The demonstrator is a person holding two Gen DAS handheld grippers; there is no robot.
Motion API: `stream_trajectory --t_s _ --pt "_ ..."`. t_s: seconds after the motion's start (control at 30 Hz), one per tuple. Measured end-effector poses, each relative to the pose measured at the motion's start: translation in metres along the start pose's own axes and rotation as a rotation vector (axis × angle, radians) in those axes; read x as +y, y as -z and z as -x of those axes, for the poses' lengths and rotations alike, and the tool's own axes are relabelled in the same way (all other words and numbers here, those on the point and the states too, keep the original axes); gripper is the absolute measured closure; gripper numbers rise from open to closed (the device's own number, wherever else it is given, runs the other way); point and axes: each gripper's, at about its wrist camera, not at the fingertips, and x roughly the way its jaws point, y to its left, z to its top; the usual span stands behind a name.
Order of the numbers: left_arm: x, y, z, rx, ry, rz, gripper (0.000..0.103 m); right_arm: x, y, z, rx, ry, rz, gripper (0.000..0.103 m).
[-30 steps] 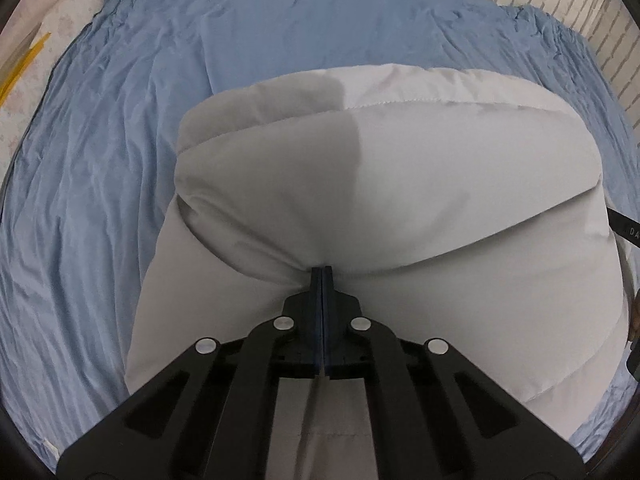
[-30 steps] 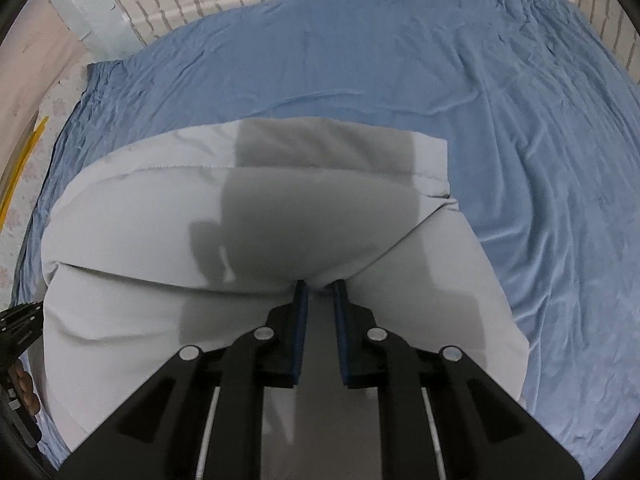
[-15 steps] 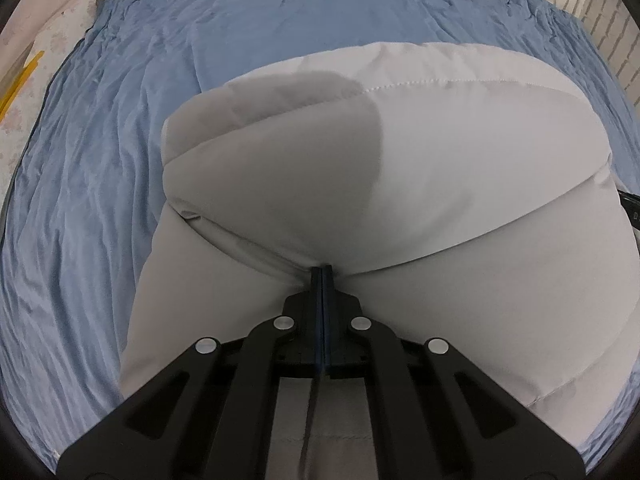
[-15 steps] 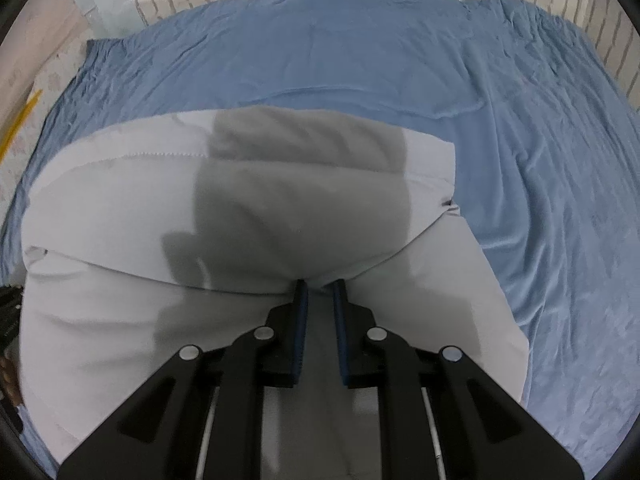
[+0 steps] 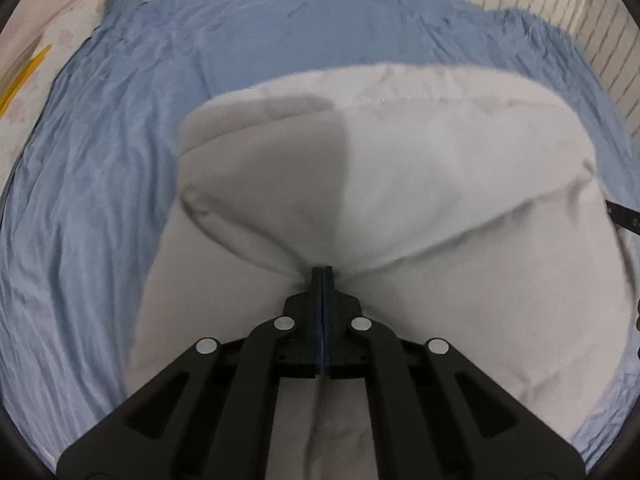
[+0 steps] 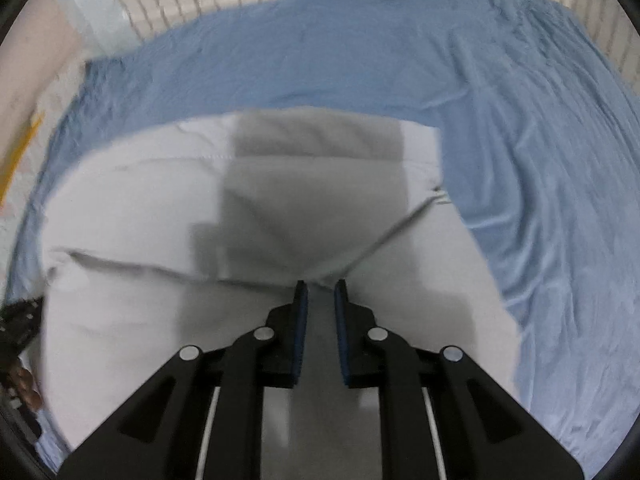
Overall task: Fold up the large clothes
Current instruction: 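Press and smooth the folded jacket bundle with both grippers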
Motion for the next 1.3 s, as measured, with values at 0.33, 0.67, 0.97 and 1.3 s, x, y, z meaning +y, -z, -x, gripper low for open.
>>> stream_trajectory --t_s 0.33,0.67,0.97,1.3 --pt "0.031 0.085 0.084 -0.148 -0.025 0.016 0.089 -0.041 0.064 0.082 -0.103 -0.032 -0.027 0.078" --pt "0.045 0.131 0.039 -0.027 -0.007 0.051 0.096 -0.061 0.101 0.05 -0.01 -0.042 -0.056 0.076" --pt "0.049 0.139 0.004 0.032 0.044 0.052 0.097 -0.049 0.105 0.007 0.072 -0.046 0.0 0.076" --pt "0.027 0.126 -0.014 0.028 -0.01 0.0 0.097 -0.039 0.105 -0.014 0.079 -0.019 0.034 0.076"
